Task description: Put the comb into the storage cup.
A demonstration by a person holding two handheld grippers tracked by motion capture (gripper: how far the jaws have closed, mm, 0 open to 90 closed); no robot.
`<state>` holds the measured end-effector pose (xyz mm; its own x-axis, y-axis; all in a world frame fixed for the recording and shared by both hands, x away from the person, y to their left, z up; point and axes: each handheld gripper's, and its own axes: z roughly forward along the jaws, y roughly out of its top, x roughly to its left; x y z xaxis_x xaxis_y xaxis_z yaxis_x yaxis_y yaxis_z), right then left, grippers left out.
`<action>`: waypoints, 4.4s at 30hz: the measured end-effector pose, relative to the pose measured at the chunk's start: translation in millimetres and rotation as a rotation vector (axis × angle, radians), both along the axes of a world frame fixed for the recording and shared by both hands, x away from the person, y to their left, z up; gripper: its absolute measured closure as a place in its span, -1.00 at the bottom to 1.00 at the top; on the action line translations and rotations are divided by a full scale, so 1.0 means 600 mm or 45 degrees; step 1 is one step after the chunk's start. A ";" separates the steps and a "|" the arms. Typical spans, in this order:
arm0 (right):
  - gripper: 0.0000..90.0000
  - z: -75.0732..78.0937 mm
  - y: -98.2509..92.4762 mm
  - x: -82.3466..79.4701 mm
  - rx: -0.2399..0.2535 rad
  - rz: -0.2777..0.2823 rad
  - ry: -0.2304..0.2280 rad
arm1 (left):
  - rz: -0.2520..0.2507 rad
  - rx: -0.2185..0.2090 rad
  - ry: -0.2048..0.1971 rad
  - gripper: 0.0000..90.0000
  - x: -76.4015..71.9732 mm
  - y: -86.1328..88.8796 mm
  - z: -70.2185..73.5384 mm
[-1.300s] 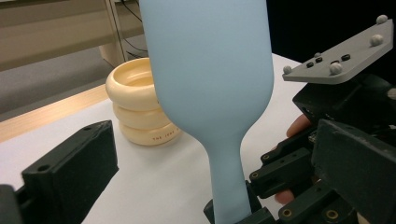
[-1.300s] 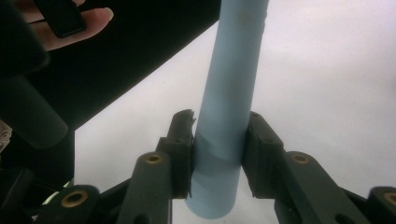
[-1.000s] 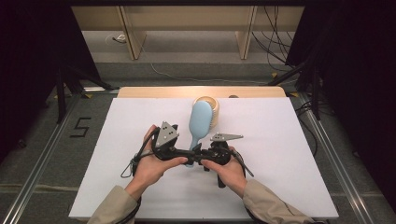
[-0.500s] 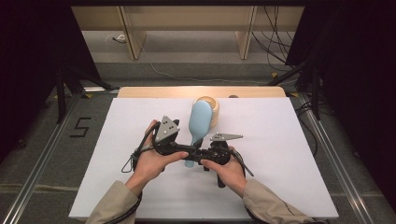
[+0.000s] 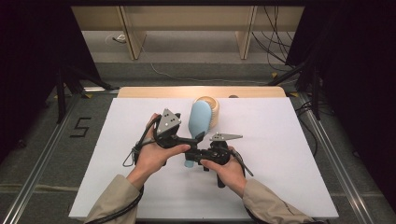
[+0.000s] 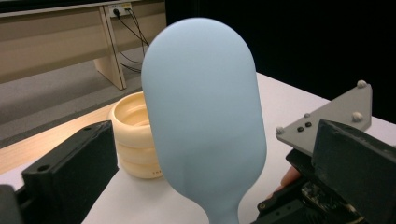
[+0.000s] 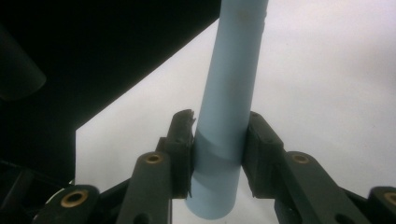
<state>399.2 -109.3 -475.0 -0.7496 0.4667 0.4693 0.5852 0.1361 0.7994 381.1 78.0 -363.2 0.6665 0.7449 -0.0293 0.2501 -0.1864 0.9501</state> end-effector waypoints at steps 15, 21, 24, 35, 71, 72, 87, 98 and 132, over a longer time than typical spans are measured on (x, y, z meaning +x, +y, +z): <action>0.49 0.001 0.001 -0.001 0.001 0.001 -0.002 | -0.002 0.013 0.009 -1.00 0.023 -0.014 0.011; 0.49 0.001 0.000 0.000 0.002 -0.001 0.001 | -0.005 0.011 0.015 -1.00 0.032 -0.018 0.014; 0.49 0.001 0.000 0.000 0.003 -0.003 0.000 | -0.013 0.011 0.023 -1.00 0.037 -0.021 0.016; 0.49 0.002 0.000 0.000 0.001 -0.001 0.000 | -0.027 -0.004 0.058 -1.00 0.049 -0.028 0.015; 0.49 0.004 0.001 -0.002 0.004 0.003 -0.011 | -0.024 -0.013 0.103 -1.00 0.081 -0.051 0.017; 0.49 0.004 0.001 -0.002 0.004 0.003 -0.012 | -0.022 -0.014 0.104 -1.00 0.081 -0.051 0.017; 0.49 0.003 0.002 -0.002 -0.002 0.005 -0.019 | -0.007 -0.030 0.135 -0.99 0.087 -0.051 0.018; 0.49 0.004 0.003 -0.003 -0.005 0.004 -0.024 | -0.005 -0.029 0.158 -0.81 0.086 -0.051 0.016; 0.48 0.007 -0.001 0.000 -0.065 -0.053 -0.116 | -0.015 -0.098 0.099 -0.57 0.068 -0.047 0.018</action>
<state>399.2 -109.7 -470.6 -0.7674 0.5199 0.3753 0.5168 0.1549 0.8420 421.9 49.6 -352.5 0.6684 0.7308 -0.1381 0.3219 -0.1169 0.9395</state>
